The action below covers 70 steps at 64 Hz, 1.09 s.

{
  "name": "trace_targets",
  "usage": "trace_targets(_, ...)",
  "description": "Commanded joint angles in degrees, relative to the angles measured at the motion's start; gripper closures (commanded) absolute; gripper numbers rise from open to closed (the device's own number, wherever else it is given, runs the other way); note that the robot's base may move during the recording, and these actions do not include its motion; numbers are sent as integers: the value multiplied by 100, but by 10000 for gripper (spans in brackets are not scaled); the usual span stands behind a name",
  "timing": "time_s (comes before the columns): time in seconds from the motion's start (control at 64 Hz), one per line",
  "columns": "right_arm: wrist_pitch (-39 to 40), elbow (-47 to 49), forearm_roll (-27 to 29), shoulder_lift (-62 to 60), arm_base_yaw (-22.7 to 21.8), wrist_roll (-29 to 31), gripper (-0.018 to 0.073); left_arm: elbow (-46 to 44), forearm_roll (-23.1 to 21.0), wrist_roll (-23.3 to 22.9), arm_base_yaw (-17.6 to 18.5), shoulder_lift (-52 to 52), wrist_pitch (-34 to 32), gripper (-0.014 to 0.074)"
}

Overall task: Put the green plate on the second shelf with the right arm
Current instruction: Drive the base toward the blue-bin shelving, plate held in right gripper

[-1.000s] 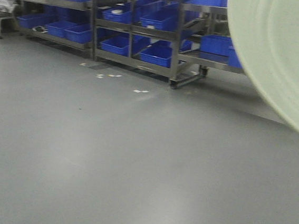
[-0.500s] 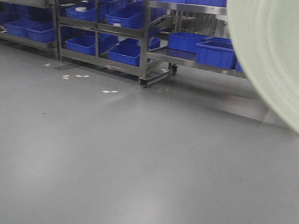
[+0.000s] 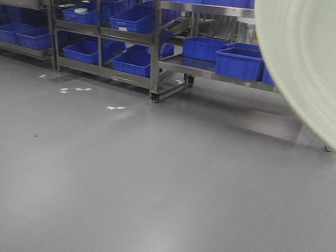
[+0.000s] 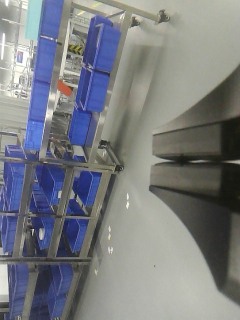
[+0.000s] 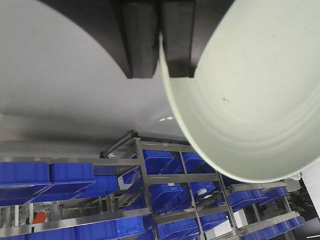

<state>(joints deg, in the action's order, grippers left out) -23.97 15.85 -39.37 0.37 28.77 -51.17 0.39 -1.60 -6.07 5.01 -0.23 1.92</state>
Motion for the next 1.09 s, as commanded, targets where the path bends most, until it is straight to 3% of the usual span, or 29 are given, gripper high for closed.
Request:
trace_targets(0.0,518,177,-153,73,-14,-28,510,234,-47,-19,17,-93,-514,466)
trace_targets(1.078,513,177,-159,73,-14,-28,510,234,-47,-19,17,-93,-514,466)
